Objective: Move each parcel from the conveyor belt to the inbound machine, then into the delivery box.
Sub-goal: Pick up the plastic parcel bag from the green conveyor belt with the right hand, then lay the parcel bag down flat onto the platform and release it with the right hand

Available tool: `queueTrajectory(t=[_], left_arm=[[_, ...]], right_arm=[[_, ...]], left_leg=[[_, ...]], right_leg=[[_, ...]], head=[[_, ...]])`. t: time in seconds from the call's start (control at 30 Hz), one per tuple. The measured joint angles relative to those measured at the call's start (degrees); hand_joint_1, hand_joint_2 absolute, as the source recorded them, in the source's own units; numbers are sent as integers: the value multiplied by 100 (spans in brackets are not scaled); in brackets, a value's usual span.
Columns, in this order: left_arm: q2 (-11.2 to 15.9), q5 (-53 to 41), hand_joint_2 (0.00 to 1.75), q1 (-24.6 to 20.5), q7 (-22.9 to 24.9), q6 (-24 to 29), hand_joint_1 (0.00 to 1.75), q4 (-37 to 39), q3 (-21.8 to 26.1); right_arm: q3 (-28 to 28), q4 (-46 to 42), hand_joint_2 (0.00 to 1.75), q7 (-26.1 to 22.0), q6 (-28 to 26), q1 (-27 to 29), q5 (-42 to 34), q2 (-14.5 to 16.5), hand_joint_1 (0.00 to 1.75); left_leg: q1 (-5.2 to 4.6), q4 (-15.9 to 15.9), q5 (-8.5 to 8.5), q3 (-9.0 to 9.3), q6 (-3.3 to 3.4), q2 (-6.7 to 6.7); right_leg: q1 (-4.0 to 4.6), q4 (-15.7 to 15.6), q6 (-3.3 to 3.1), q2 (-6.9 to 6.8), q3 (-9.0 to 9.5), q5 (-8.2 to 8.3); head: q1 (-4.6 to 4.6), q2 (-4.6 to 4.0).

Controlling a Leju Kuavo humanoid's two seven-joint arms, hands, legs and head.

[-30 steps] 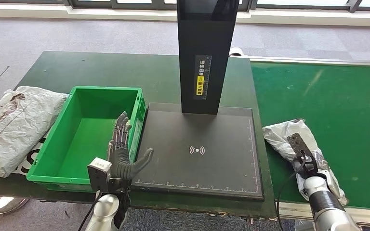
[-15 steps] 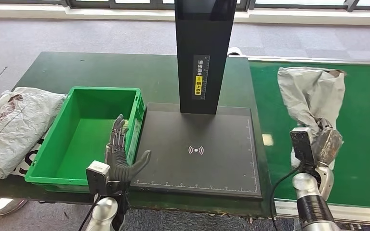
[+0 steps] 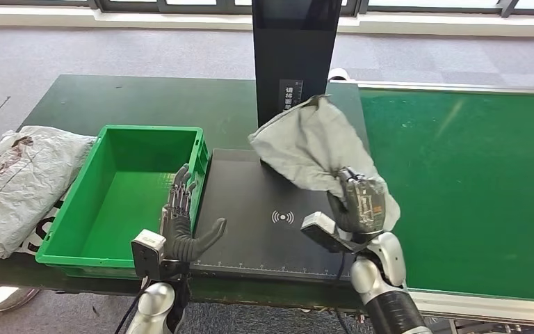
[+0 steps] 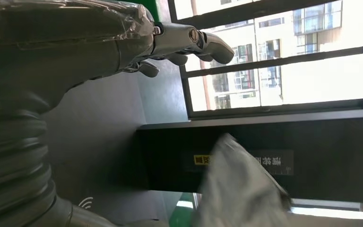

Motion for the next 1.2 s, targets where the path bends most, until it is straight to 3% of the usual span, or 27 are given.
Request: queueTrajectory(t=[0.13, 0.37, 0.4, 0.5, 0.53, 0.6, 0.73, 0.97, 1.2], left_arm=[[0, -1, 175, -40, 1, -54, 0, 74, -47], [-1, 1, 175, -93, 0, -81, 0, 168, -68], [-1, 1, 175, -113, 1, -82, 0, 187, -72], [-4, 20, 175, -178, 1, -39, 0, 238, -76], [-5, 30, 175, -189, 1, -20, 0, 249, -76], [-7, 40, 175, -197, 1, 0, 0, 265, -76], [-7, 44, 175, -199, 1, 2, 0, 283, -76], [-9, 66, 175, -199, 1, 81, 0, 283, -76], [-9, 114, 175, -198, 1, 158, 0, 284, -76]], right_arm=[[191, 501, 175, -38, 71, 4, 138, 297, 175], [272, 1060, 175, -115, 196, -90, 40, 520, 175], [275, 1146, 175, -123, 215, -119, 4, 550, 139], [314, 1411, 175, -123, 224, -224, -85, 658, 8], [332, 1499, 175, -121, 201, -260, -108, 700, 0], [351, 1650, 175, -97, 107, -317, -138, 782, 0], [350, 1792, 0, -76, -161, -372, -265, 868, 0], [227, 1284, 0, -124, -1006, -219, -847, 883, 0], [-132, -664, 0, -129, -1340, 344, -1113, 866, 0]], left_leg=[[1, 0, 0, -3, 0, -4], [0, 0, -2, -4, -3, -3], [0, 0, -2, -4, -3, -3], [0, 0, -2, -3, -3, -1], [0, 0, -2, -2, -3, 0], [1, 0, -2, -1, -3, 0], [1, 0, -2, -2, -4, -1], [0, 0, -2, -3, -3, -1], [0, 1, -4, -2, -5, -1]], right_leg=[[1, 1, -3, -6, 0, -2], [-1, -1, -3, -2, -1, -2], [0, -1, -3, -2, -1, -2], [0, 0, -4, 0, -1, -2], [0, 0, -4, 2, -1, -2], [1, 0, -4, 1, -2, -2], [1, 1, -4, 0, -2, -2], [0, -1, -4, 0, -2, -2], [0, -1, -4, 1, -4, -2]], head=[[0, 0], [0, 0], [0, 0], [0, 0], [0, 0], [0, 0], [0, 0], [0, 0], [0, 0]])
